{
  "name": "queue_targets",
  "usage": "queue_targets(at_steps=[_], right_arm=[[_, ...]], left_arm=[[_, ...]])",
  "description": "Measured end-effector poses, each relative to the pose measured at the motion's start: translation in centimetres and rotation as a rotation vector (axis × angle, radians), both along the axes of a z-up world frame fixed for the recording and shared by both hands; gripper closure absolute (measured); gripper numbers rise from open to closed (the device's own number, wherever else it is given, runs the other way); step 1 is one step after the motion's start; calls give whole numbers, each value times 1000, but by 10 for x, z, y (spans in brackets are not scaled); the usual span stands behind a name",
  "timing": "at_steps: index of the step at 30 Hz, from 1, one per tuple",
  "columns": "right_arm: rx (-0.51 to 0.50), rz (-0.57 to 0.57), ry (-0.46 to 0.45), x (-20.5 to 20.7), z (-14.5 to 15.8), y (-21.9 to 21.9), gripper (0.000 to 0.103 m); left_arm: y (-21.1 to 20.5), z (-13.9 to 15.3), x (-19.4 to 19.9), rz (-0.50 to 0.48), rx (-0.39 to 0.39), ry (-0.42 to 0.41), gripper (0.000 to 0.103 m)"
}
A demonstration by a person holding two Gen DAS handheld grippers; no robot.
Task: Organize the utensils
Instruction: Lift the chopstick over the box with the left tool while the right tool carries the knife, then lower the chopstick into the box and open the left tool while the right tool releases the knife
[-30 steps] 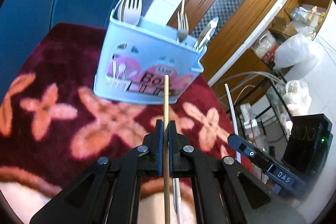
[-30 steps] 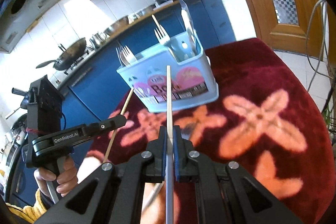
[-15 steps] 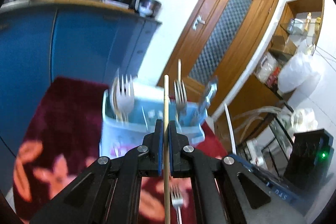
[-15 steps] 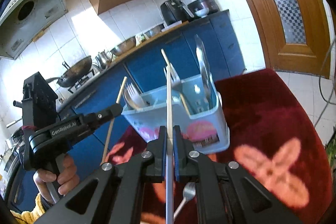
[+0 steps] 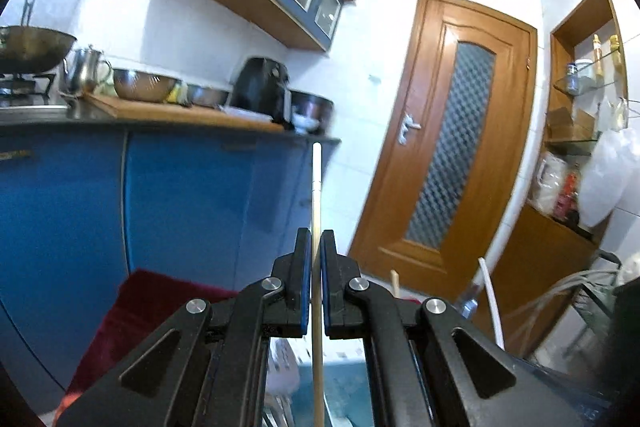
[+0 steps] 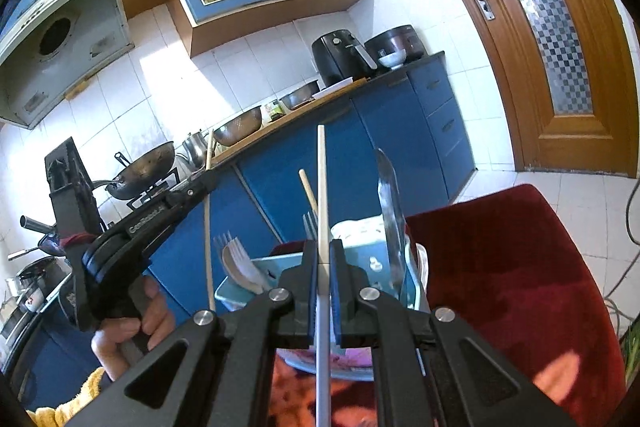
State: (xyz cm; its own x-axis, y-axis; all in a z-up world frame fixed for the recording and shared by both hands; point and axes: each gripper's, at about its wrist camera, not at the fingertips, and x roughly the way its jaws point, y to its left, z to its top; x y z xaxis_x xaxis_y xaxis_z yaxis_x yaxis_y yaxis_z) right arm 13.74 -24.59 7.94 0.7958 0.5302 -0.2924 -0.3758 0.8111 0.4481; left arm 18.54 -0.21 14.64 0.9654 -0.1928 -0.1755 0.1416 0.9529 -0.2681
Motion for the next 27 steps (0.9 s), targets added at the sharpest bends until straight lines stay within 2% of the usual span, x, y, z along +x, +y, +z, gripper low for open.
queue_targets(at_steps=[8, 15, 19, 22, 27], right_arm=[[-1, -11, -64, 16, 4, 2, 96], [-7, -24, -156, 33, 5, 10, 96], [-48, -49, -203, 42, -1, 19, 96], [-114, -77, -249, 43, -8, 28, 96], [-175, -96, -267, 44, -22, 33, 96]], left_arm=[[5, -7, 12, 70, -2, -74, 101], [-8, -20, 7, 123, 48, -125, 101], [-16, -30, 3, 138, 90, -148, 101], [-19, -36, 1, 141, 107, -154, 101], [-24, -45, 0, 143, 123, -146, 101]])
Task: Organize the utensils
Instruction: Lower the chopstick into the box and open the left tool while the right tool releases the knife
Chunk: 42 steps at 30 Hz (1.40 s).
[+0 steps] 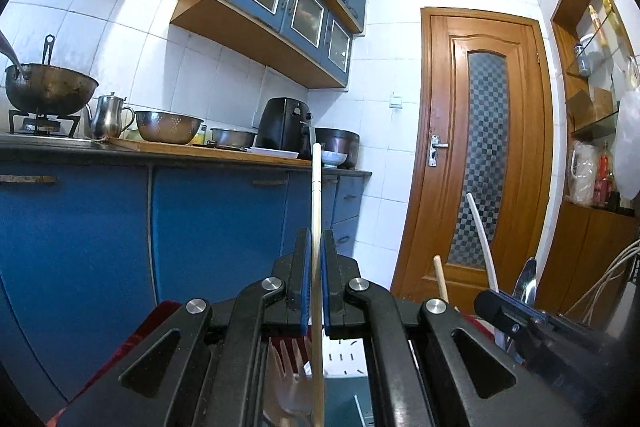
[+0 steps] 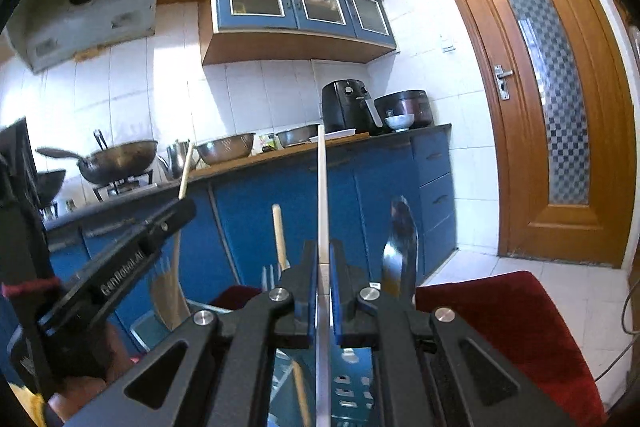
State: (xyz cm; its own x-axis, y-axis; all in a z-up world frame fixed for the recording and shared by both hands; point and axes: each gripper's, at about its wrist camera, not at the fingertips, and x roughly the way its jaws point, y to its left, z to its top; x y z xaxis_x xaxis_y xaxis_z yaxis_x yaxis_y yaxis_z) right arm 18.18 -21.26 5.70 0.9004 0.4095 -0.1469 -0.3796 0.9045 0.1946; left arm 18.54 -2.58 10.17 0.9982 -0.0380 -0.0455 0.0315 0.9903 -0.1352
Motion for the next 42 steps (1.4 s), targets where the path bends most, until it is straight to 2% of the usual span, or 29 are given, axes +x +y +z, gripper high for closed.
queue_targets(at_steps=[7, 17, 19, 20, 21, 22, 23, 25, 31, 35, 42], right_arm=[[-20, -11, 37, 4, -18, -2, 96], [-12, 3, 62, -1, -16, -5, 95], [-13, 10, 70, -3, -14, -4, 87], [-16, 9, 65, -5, -13, -4, 85], [-19, 7, 61, -7, -12, -4, 84], [-22, 6, 58, -8, -10, -3, 84], [-23, 5, 56, -10, -9, -3, 83], [-15, 3, 49, -15, -5, -4, 71], [-8, -14, 21, -29, 10, -6, 57], [18, -20, 18, -42, 24, -12, 53], [74, -22, 75, -70, 38, -24, 52]], left_arm=[[0, -6, -2, 5, 12, 7, 101], [0, -7, -6, -10, 12, 39, 101], [0, -5, -7, -20, 14, 46, 101], [0, -5, -7, -26, 17, 51, 97], [0, -5, -7, -31, 23, 57, 92], [-1, -4, -8, -36, 29, 60, 81], [-2, -4, -10, -40, 32, 58, 75], [-4, -3, -14, -45, 39, 56, 74], [-6, 4, -27, -61, 44, 72, 74], [-4, 9, -37, -67, 44, 100, 74], [5, 21, -60, -99, 30, 161, 74]])
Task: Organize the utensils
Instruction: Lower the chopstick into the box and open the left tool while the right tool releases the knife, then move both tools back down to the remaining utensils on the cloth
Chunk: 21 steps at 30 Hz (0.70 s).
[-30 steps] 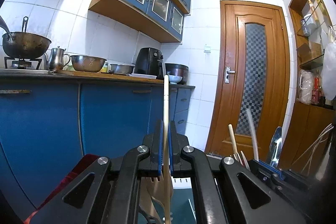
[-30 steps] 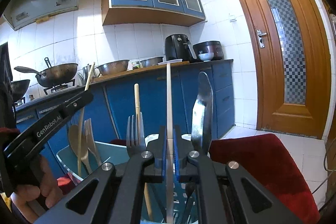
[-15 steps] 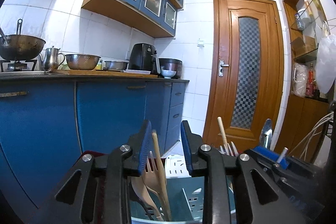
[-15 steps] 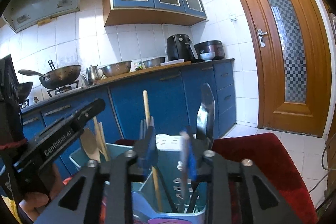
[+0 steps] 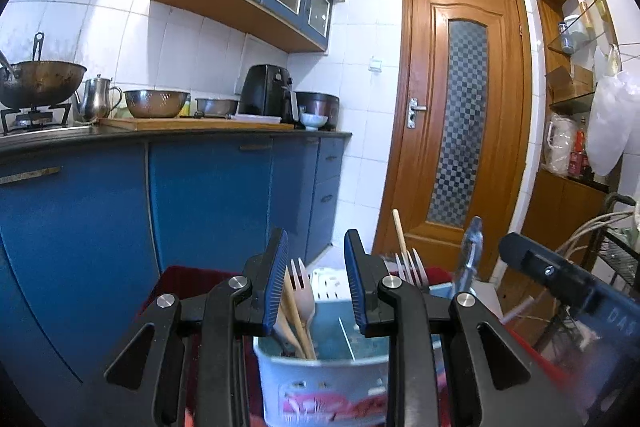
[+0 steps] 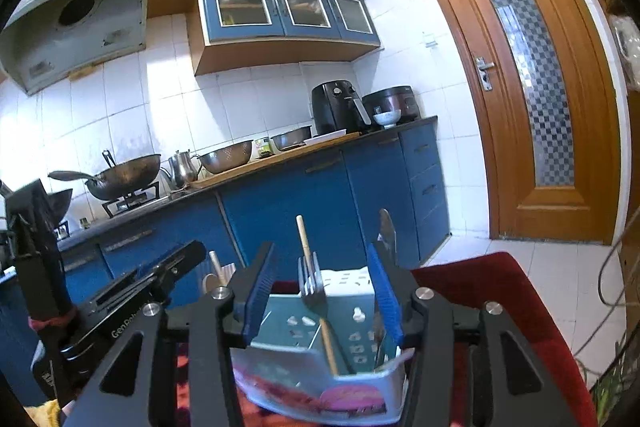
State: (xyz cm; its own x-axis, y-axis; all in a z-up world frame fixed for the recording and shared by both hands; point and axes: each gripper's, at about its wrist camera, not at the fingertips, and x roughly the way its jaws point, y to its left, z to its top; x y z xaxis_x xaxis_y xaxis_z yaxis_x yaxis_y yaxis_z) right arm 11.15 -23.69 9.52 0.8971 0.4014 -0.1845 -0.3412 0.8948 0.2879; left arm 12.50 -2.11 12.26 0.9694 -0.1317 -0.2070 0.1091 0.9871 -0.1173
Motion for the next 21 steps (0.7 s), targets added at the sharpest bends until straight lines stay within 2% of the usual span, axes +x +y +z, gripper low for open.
queue_targets(at_steps=[7, 12, 21], right_arm=[[5, 8, 77, -28, 2, -9, 52], [23, 27, 164, -43, -4, -15, 52], [-62, -4, 274, -71, -23, -16, 52]], left_arm=[[3, 4, -29, -33, -4, 64, 74], [3, 0, -49, -54, -14, 122, 74], [1, -14, -76, -95, -24, 243, 74]])
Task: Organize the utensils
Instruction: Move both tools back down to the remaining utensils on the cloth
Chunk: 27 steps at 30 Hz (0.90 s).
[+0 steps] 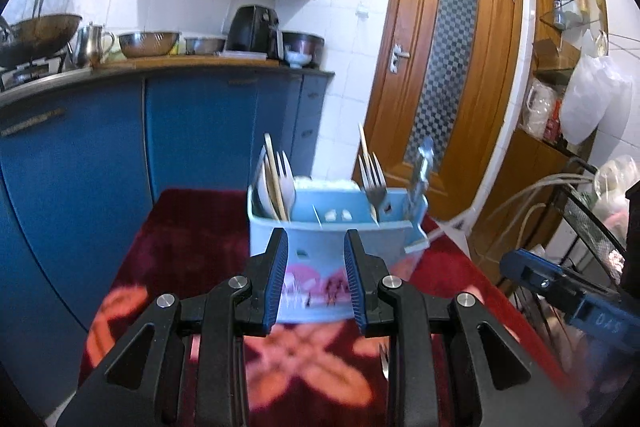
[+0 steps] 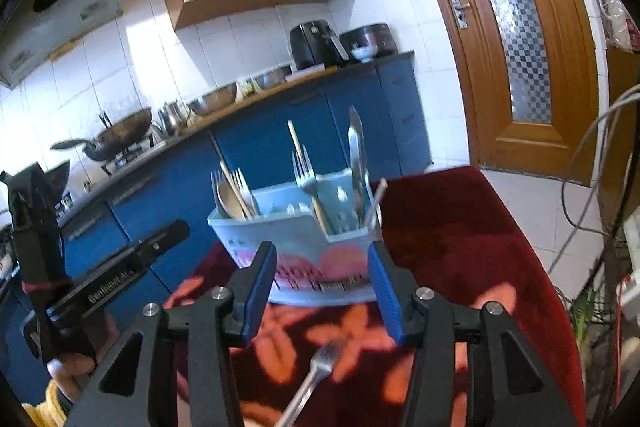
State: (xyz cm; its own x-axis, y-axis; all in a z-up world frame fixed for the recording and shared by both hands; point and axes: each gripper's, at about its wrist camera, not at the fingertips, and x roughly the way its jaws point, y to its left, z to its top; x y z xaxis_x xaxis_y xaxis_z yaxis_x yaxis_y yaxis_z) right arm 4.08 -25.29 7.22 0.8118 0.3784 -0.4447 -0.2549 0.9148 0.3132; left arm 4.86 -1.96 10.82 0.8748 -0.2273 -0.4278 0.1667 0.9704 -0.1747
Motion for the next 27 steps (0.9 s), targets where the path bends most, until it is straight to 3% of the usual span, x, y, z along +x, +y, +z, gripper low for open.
queue_targets(at_steps=[14, 27], right_arm=[[-46, -30, 177, -26, -47, -9, 52], [-53, -66, 265, -31, -77, -25, 51]], left_arm=[[-24, -40, -18, -121, 34, 214, 74], [-53, -81, -15, -216, 77, 379, 74]])
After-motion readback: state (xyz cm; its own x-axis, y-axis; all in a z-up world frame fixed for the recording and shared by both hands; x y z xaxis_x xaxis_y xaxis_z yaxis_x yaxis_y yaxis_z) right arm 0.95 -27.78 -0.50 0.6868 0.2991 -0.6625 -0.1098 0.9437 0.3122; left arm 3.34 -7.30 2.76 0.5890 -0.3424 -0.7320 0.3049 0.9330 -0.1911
